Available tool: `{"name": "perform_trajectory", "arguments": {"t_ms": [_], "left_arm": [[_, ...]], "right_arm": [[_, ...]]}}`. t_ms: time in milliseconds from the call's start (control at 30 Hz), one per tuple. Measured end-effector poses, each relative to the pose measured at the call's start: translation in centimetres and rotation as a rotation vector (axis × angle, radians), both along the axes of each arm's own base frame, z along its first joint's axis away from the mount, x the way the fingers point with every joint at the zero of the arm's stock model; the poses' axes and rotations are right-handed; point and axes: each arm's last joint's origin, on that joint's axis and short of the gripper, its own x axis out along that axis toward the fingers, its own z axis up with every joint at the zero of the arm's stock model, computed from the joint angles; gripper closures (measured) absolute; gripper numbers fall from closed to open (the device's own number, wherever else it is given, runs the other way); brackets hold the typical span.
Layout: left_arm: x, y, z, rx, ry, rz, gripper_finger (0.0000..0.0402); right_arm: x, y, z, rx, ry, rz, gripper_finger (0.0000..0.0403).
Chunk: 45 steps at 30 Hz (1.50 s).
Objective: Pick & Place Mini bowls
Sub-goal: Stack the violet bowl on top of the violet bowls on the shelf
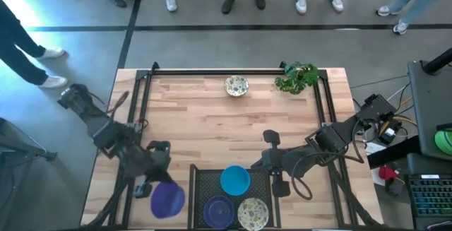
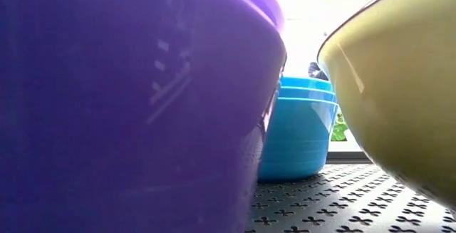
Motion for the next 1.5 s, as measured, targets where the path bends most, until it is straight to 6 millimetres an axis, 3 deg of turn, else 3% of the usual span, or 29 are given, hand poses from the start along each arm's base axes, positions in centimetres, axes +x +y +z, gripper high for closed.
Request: {"name": "perform_trajectory", "arguments": {"t_ms": [233, 733, 967, 1233, 1500], "left_arm": [[1.5, 2.1, 1.8, 0.027, -0.091, 0.049, 0.0402], [7.2, 5.2, -0.1, 0.189, -0.058, 0.054, 0.0402], [10.9, 4.1, 0.0, 0.278, -0.085, -0.045, 0.0402], [15.4, 1.5, -2.3, 0.367, -0.059, -0.175, 0.0401], [17.5, -0.2, -4.8, 0.380, -0.055, -0.279, 0.0401]], "right_arm": [[0.0, 0.0, 0.0, -0.003, 0.000, 0.002, 0.0394], [0.0, 0.0, 0.0, 0.001, 0.000, -0.001, 0.0394], [0.0, 0.0, 0.0, 0.003, 0.000, -0.002, 0.0394], [0.0, 0.0, 0.0, 0.000, 0.003, 0.000, 0.0394], [-0.1, 0.0, -0.1, 0.000, 0.011, 0.002, 0.0394]]}}
